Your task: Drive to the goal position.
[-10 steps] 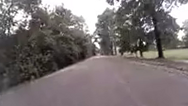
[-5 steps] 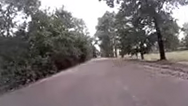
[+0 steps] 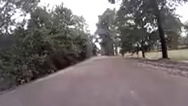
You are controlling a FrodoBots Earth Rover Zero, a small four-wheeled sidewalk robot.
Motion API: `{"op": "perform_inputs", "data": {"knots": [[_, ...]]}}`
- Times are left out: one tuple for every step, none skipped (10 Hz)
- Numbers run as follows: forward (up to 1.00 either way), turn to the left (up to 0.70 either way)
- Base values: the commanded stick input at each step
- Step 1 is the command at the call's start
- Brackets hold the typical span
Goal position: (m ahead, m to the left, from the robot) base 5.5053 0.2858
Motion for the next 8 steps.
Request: {"op": "perform_inputs", "data": {"knots": [[0.70, 0.00], [0.70, 0.00], [0.70, 0.00], [0.70, 0.00], [0.70, 0.00], [0.70, 0.00], [0.70, 0.00], [0.70, 0.00]]}}
